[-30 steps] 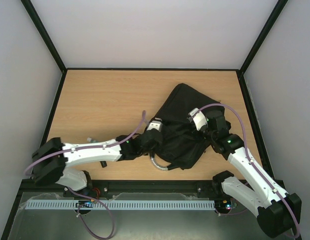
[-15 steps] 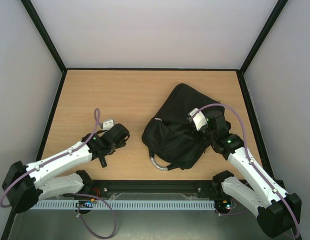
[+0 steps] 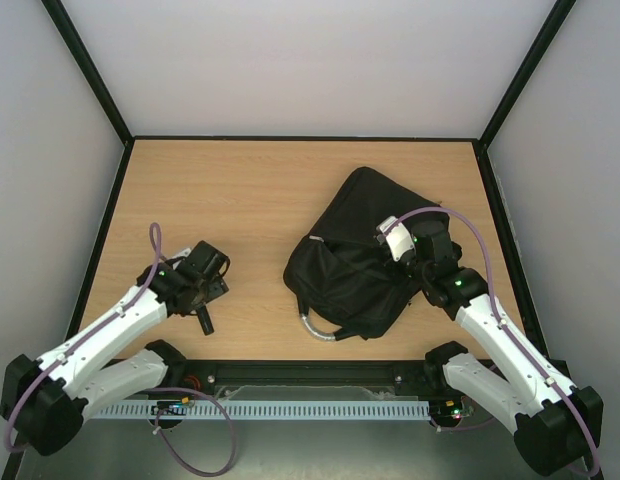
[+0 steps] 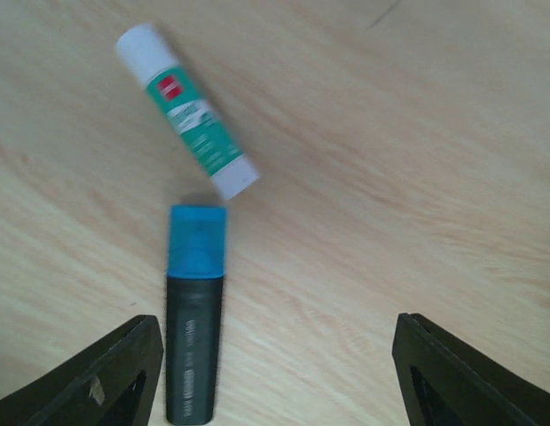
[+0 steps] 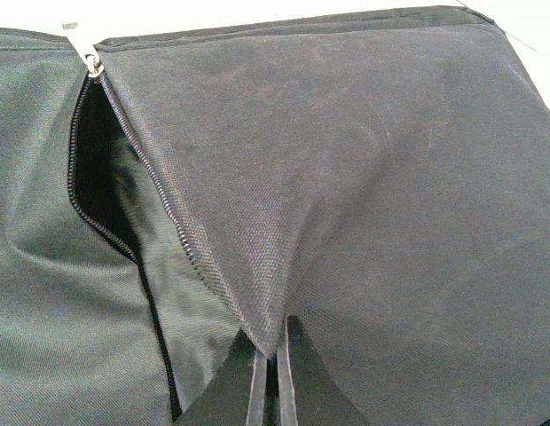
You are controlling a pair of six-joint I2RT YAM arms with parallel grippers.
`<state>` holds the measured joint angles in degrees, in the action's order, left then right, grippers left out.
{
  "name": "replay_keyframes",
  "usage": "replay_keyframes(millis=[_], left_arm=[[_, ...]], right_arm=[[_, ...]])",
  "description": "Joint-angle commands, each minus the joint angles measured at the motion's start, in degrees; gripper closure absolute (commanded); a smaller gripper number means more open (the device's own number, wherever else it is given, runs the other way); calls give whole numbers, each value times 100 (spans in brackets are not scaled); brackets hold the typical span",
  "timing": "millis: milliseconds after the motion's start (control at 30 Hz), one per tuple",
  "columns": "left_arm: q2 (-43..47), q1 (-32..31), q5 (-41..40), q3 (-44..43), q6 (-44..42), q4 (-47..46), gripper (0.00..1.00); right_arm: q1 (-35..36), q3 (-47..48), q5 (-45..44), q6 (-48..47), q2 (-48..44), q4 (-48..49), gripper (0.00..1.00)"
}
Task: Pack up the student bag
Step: Pick up the stationery from the center of the board.
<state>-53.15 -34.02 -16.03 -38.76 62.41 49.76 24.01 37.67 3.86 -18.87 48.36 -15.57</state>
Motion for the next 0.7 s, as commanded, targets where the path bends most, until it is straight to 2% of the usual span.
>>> replay_keyframes(millis=[0, 333, 667], left_arm=[[-379, 267, 515, 195, 54, 573, 27], [-547, 324, 682, 434, 281, 397, 35], [-1134, 588, 1116, 647, 491, 209, 39]], right_arm=[[69, 28, 335, -20, -169, 187, 99], [69, 21, 326, -29, -144, 177, 99], [69, 21, 311, -30, -134, 186, 99]])
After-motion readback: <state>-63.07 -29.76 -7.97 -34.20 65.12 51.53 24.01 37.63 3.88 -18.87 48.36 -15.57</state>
